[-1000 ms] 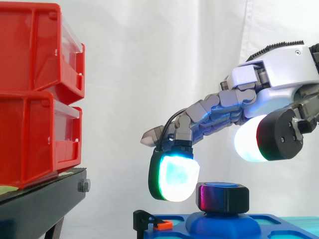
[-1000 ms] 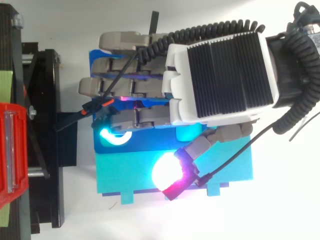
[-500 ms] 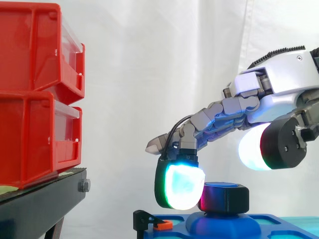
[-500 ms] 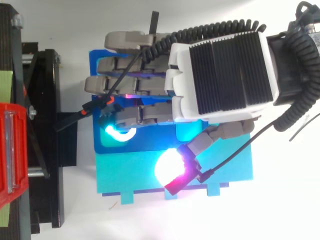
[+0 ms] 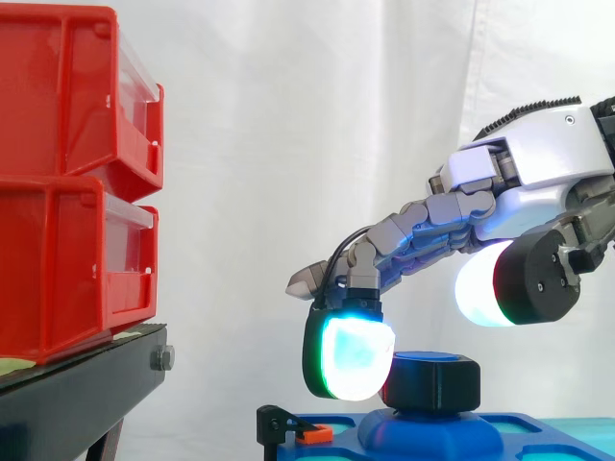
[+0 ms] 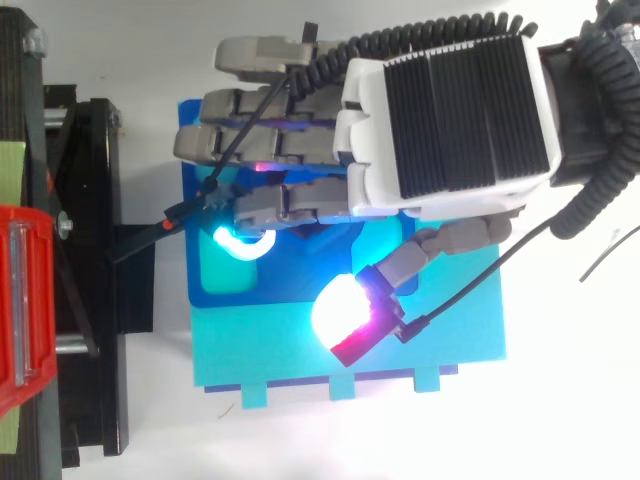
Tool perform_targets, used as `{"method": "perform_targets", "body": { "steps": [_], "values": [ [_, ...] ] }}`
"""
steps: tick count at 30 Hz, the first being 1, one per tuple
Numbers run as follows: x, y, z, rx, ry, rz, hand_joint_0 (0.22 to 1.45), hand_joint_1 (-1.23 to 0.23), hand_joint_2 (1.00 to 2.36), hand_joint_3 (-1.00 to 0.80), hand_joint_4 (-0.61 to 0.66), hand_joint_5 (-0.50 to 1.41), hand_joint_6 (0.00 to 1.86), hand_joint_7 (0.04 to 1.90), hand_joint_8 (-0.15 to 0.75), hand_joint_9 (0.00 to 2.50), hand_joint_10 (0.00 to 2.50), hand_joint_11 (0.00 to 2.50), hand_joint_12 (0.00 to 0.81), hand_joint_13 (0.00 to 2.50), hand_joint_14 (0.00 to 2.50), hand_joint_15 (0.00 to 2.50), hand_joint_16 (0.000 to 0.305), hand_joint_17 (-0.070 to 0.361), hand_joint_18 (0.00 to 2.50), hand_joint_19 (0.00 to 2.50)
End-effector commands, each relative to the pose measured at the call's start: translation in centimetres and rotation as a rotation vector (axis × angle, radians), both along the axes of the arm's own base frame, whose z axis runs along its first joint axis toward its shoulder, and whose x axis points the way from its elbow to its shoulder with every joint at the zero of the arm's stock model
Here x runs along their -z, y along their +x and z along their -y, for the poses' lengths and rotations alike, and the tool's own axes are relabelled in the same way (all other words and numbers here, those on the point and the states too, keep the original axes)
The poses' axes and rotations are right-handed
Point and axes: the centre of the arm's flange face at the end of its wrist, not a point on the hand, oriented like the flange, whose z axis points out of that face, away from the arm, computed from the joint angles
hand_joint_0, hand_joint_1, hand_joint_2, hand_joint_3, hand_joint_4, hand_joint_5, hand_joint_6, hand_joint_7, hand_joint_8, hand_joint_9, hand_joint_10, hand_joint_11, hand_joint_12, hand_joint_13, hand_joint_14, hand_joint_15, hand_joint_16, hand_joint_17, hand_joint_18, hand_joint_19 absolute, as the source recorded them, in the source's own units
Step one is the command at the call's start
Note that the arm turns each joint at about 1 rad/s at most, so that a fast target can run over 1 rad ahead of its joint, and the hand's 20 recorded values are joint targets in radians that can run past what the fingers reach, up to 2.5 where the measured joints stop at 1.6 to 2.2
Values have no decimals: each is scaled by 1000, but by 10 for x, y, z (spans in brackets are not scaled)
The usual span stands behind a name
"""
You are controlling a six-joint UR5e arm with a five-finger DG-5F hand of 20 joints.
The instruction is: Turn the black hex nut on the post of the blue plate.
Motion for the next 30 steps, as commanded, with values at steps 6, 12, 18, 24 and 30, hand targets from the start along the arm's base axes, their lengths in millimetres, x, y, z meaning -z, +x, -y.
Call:
{"method": "perform_targets", "body": {
  "steps": [6, 12, 18, 24, 30],
  "values": [
    [0, -2, 11, 11, 2, 0, 458, -330, 1000, -500, 133, -222, 503, 880, 215, 120, 0, 0, 355, 43, 0, 7, 59, 134, 0, 91],
    [0, -4, 19, -2, 8, 0, 457, -332, 1000, -500, 134, -222, 503, 883, 215, 120, 0, 0, 355, 44, 0, 0, 60, 134, 0, 84],
    [0, -5, 27, -9, 12, 3, 458, -333, 1000, -500, 133, -222, 503, 879, 216, 120, 0, 0, 355, 44, 0, 7, 59, 134, 0, 79],
    [0, -7, 31, -18, 16, 5, 458, -333, 1000, -500, 134, -222, 503, 883, 215, 121, 0, 0, 355, 47, 0, 9, 59, 133, 0, 84],
    [0, -8, 36, -19, 17, 8, 458, -334, 1000, -500, 132, -222, 503, 880, 216, 121, 0, 0, 355, 47, 0, 4, 59, 133, 0, 89]
  ]
}}
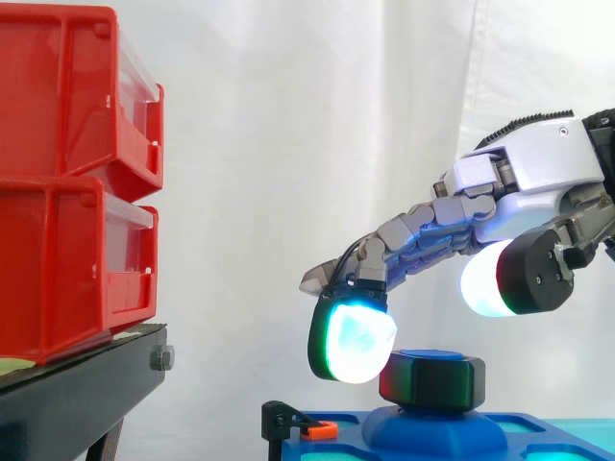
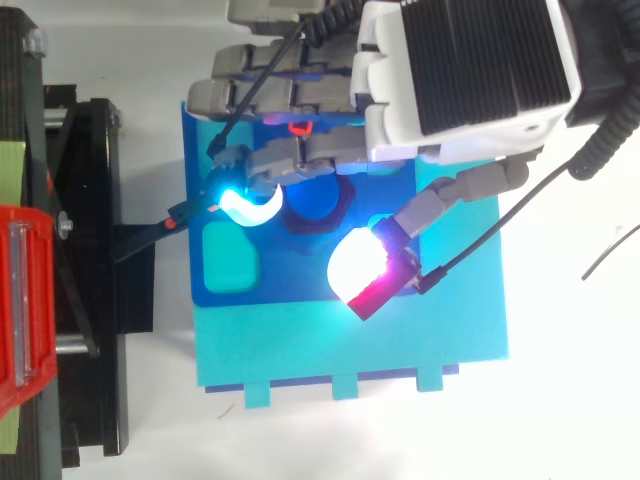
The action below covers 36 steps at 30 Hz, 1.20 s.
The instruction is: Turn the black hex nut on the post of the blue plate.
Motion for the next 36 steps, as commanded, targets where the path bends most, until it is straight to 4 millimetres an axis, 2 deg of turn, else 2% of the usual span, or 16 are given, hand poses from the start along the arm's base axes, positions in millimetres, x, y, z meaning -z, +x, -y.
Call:
{"method": "perform_targets", "body": {
  "steps": [1, 36],
  "values": [
    [0, 0, 2, 0, 1, 2, 458, -334, 1000, -500, 134, -222, 503, 880, 216, 121, 0, 0, 356, 47, 0, 5, 59, 133, 0, 91],
    [0, -9, 31, -22, 14, 9, 459, -340, 1000, -500, 129, -223, 503, 883, 214, 121, 0, 0, 355, 46, 0, 5, 59, 133, 0, 86]
  ]
}}
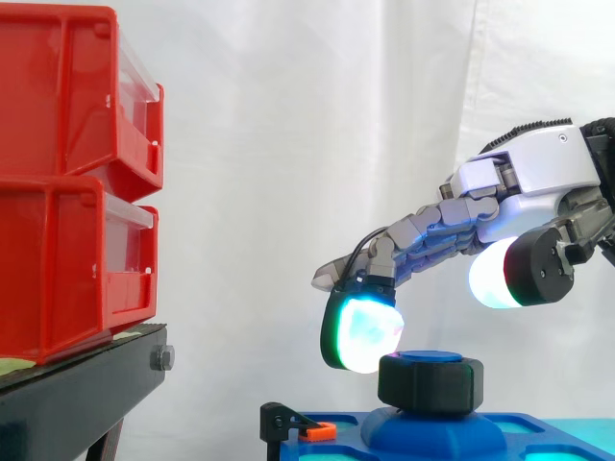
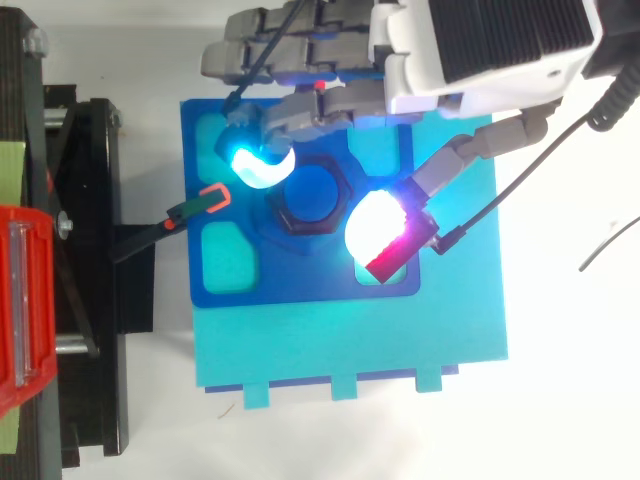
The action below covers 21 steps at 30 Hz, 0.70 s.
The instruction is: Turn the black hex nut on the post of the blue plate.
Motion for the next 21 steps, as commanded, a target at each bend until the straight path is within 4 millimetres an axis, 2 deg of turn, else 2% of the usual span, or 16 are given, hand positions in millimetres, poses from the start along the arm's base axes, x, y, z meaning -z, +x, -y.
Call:
{"method": "perform_targets", "body": {
  "steps": [1, 13, 21],
  "values": [
    [0, -1, 4, 0, 1, 2, 459, -339, 1000, -500, 132, -223, 503, 880, 215, 121, 0, 0, 355, 45, 0, 8, 59, 134, 0, 87],
    [0, -2, 7, -3, 3, 1, 459, -340, 1000, -500, 132, -223, 503, 880, 214, 121, 0, 0, 355, 46, 0, 5, 59, 133, 0, 85],
    [-2, 0, 0, -7, 9, 3, 459, -340, 1000, -500, 130, -223, 503, 880, 215, 122, 0, 0, 355, 45, 1, 8, 59, 134, 0, 91]
  ]
}}
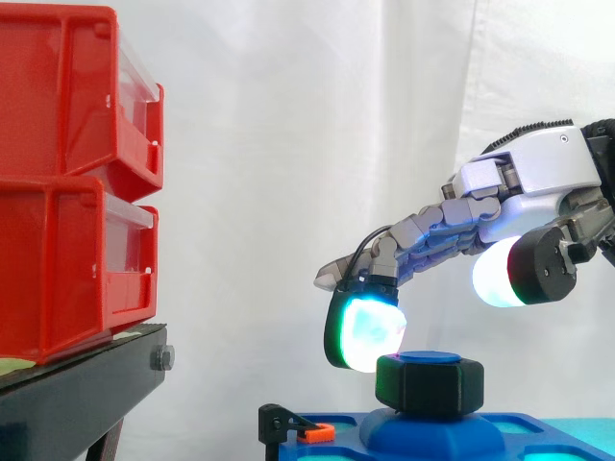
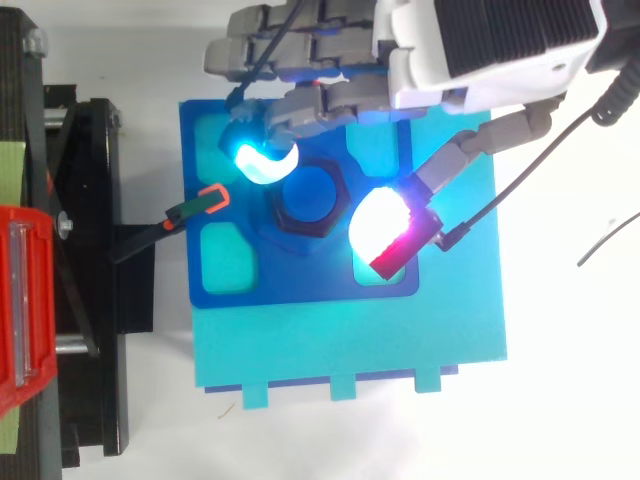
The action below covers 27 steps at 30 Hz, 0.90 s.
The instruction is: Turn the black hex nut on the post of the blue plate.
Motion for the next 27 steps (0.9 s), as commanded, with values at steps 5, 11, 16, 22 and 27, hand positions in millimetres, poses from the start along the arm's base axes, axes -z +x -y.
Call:
{"method": "perform_targets", "body": {
  "steps": [5, 11, 16, 22, 27],
  "values": [
    [-6, 5, -6, -1, 19, 19, 459, -340, 1000, -500, 133, -223, 503, 881, 215, 120, 0, 0, 355, 46, 0, 5, 59, 133, 0, 83],
    [-24, 12, -9, -2, 46, 44, 458, -339, 1000, -500, 134, -222, 503, 878, 216, 122, 0, 0, 356, 46, 0, 4, 60, 134, 0, 92],
    [-24, 13, -15, -1, 48, 39, 459, -338, 1000, -500, 134, -222, 503, 881, 217, 121, 0, 0, 356, 47, 0, 4, 59, 134, 0, 79],
    [-23, 16, -29, 20, 39, 26, 458, -338, 1000, -500, 134, -222, 503, 881, 217, 121, 0, 0, 356, 48, 0, 5, 59, 134, 0, 91],
    [-22, 16, -41, 34, 17, 2, 458, -338, 1000, -500, 133, -222, 503, 877, 217, 120, 0, 0, 357, 48, 0, 5, 59, 133, 0, 78]
  ]
}}
